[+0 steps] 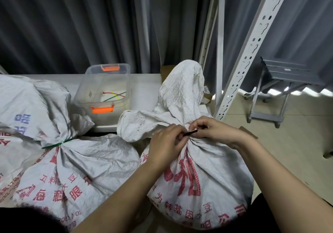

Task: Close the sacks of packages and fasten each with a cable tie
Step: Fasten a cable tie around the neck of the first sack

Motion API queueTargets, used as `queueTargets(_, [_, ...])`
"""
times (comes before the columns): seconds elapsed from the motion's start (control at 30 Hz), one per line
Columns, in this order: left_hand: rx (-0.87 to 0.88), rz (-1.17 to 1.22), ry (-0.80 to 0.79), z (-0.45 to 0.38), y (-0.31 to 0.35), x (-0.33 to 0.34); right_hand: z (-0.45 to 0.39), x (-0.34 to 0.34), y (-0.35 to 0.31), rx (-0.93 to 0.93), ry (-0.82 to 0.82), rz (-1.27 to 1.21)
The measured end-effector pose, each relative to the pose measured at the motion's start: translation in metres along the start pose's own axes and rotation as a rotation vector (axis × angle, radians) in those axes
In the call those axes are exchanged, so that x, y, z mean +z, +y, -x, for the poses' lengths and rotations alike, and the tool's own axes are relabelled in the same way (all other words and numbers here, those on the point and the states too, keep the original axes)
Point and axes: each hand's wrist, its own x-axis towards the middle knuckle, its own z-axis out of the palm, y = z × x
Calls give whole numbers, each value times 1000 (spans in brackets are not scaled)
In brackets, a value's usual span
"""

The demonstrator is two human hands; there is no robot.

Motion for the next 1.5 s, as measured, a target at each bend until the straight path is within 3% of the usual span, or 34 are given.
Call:
queueTargets(0.23, [134, -118, -30, -3, -7, -2, 2, -3, 0, 31, -39, 22])
queueTargets(0.37, [93, -94, -8, -1, -8, -2, 3, -6, 0, 39, -31, 12])
queueTargets(0.7, [99, -117, -36, -1, -6, 1, 0, -8, 7, -34, -24, 273])
queueTargets(1.13, [54, -121, -57, -1, -8, -3, 3, -1, 6, -88, 54, 129])
queueTargets(1.27, [-34, -55, -56, 5, -15, 0, 15, -8, 2, -93, 106, -66])
queueTargets(1.43, [-362, 228, -60, 16, -31, -2, 22, -20, 2, -70, 169, -212])
queueTargets(1.5, [-396, 256, -65, 14, -25, -5, 22, -16, -3, -31, 212, -288])
